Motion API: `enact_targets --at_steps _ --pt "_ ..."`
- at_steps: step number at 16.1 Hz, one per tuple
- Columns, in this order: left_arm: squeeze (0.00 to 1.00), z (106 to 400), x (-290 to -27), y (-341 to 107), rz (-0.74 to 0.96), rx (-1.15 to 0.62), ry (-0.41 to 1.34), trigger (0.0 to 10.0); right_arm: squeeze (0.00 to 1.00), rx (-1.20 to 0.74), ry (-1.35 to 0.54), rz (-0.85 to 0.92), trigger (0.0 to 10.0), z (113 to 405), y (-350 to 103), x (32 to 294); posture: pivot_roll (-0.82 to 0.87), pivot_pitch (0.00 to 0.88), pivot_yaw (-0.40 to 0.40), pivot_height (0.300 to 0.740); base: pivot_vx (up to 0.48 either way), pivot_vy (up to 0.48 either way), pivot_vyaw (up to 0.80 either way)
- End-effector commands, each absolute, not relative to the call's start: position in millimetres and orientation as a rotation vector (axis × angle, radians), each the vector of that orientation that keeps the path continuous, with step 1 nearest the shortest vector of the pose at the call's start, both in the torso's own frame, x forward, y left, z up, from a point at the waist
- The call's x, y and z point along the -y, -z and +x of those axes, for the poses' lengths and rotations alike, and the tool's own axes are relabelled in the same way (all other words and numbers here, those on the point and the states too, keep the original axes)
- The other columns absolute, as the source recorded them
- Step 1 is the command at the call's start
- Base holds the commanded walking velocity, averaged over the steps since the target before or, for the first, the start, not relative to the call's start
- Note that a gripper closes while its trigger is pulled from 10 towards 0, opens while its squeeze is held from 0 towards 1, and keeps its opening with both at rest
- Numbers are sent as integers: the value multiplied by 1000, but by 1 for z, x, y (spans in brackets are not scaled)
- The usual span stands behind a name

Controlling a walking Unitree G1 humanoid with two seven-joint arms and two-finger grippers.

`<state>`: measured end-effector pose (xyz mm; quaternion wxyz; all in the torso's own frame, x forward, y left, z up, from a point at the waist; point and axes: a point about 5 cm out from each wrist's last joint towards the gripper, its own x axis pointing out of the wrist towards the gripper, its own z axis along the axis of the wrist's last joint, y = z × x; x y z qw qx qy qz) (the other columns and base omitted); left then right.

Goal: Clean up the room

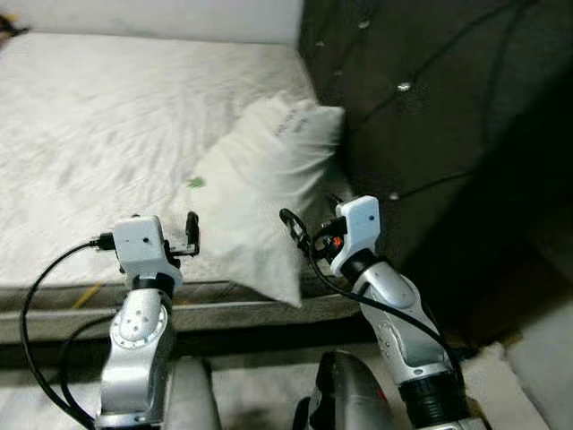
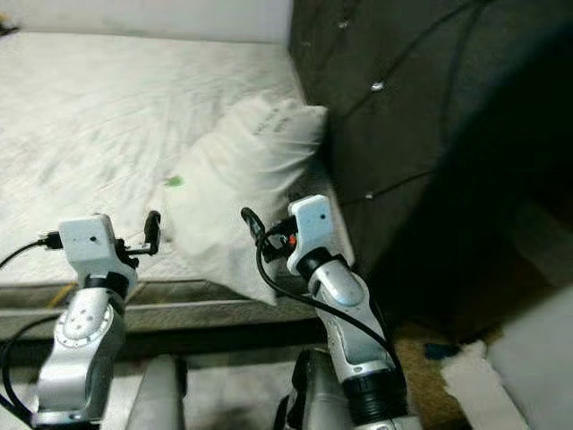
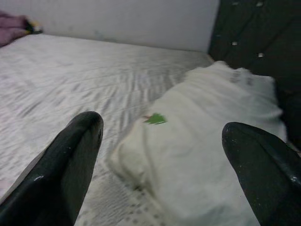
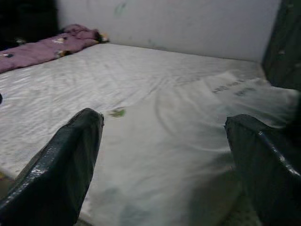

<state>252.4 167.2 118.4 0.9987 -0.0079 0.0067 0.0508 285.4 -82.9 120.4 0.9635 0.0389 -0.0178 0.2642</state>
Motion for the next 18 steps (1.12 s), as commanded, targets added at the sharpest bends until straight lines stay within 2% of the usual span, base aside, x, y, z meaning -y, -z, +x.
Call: enact_targets --at_steps 1,5,7,10,14,18 --pt "0 254 -165 -118 -23 -12 -90 10000 0 44 -536 77 10000 287 -123 84 77 28 -87 623 480 0 0" --pt "0 254 -165 -118 -24 -14 -89 10000 0 44 -543 73 10000 287 -123 83 78 28 -87 623 366 0 0" --pt "0 254 -164 -118 -24 -17 -86 10000 0 48 -553 65 10000 287 -123 82 78 28 -87 623 313 0 647" --pt "0 255 -163 -115 -29 -32 -85 10000 0 45 -553 70 10000 287 -123 82 78 28 -87 623 0 0 681" --pt "0 255 -163 -114 -27 -42 -83 10000 0 39 -563 84 10000 286 -122 82 77 28 -84 623 0 0 0" --pt "0 255 -162 -113 -25 -48 -83 10000 0 45 -587 86 10000 285 -122 80 78 23 -85 583 0 0 0"
